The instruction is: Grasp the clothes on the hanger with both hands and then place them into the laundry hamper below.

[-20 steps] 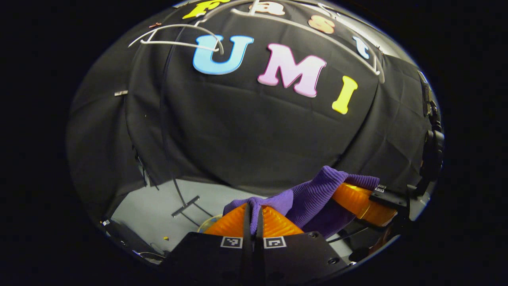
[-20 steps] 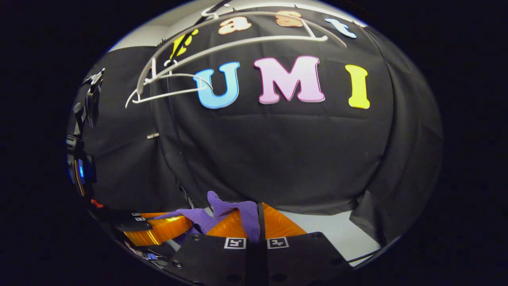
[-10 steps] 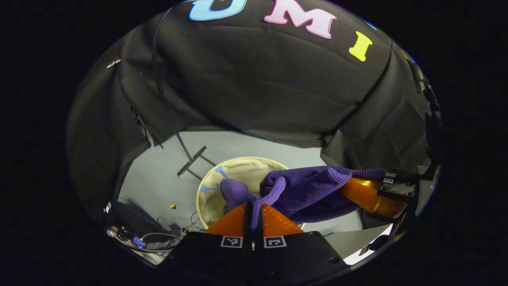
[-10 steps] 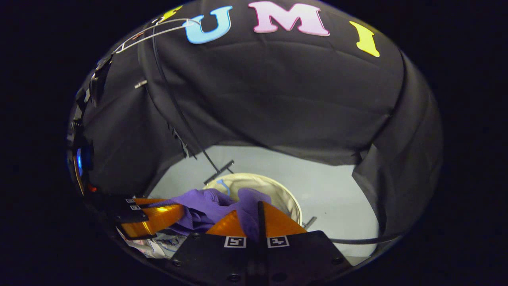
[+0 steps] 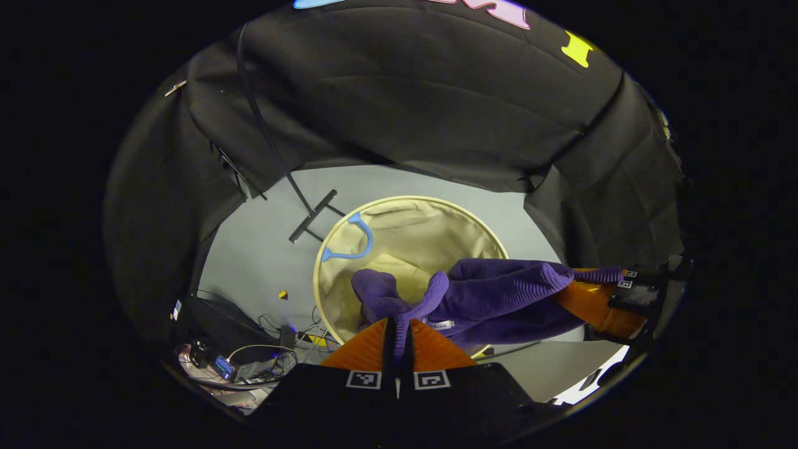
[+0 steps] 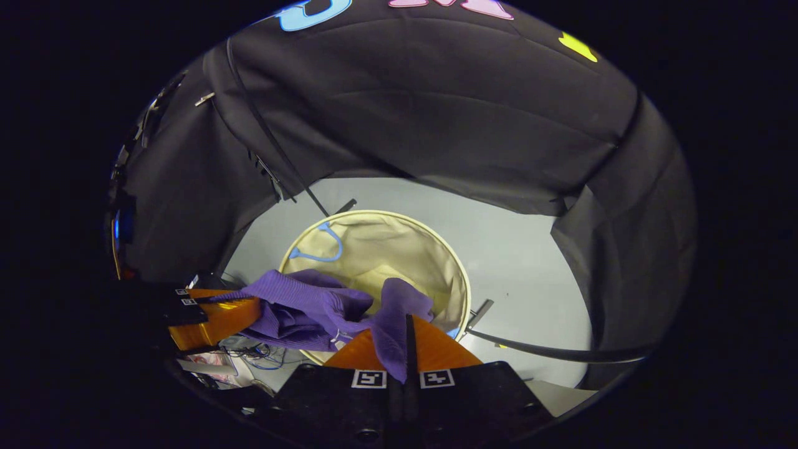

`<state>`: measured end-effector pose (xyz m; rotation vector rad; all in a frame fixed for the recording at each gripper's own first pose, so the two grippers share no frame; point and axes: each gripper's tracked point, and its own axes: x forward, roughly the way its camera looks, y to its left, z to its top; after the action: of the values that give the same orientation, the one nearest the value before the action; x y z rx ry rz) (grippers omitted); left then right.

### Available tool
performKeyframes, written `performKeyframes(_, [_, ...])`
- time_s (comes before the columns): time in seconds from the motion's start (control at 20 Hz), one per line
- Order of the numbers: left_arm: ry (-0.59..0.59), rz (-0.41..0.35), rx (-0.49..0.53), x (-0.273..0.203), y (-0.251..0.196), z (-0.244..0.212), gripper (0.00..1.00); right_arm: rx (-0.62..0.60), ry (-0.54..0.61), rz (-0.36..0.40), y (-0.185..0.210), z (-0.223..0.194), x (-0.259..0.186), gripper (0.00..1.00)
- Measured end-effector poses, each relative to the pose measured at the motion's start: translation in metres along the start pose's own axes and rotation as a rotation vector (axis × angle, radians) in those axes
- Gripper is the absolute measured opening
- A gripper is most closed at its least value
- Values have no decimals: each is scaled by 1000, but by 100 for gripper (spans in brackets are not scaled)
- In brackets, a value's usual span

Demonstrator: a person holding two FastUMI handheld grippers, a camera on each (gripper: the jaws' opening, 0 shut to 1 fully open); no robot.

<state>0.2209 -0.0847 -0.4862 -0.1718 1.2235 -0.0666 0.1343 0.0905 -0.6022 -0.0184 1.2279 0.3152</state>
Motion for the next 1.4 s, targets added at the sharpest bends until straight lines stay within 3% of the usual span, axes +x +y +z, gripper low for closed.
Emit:
performKeyframes(0.1, [11,14,-12,-3,3,-3,7,16,22,-5,-2,-8,3,6])
performKeyframes(0.15, [-5,14,-17,-3,3,-1,12,29,27,4,1,-7,-1,23])
performKeyframes(0.25, [-16,42,-7,-9,8,1,69,41,31,1,-2,-7,2,100])
performKeyframes(0.3, [-15,54,1,0,11,2,98,49,30,-18,-7,-8,0,98])
performKeyframes(0.55, [-30,31,27,-10,10,4,94,81,-20,-27,2,-1,-20,99])
performKeyframes(0.8, [-135,-18,54,-45,8,23,94,129,-175,-66,23,33,-81,99])
performKeyframes(1.2, [-516,-103,88,-218,29,61,95,198,-543,-188,56,85,-244,99])
performKeyframes(1.4, [-687,-140,89,-305,41,66,95,210,-679,-230,69,85,-317,99])
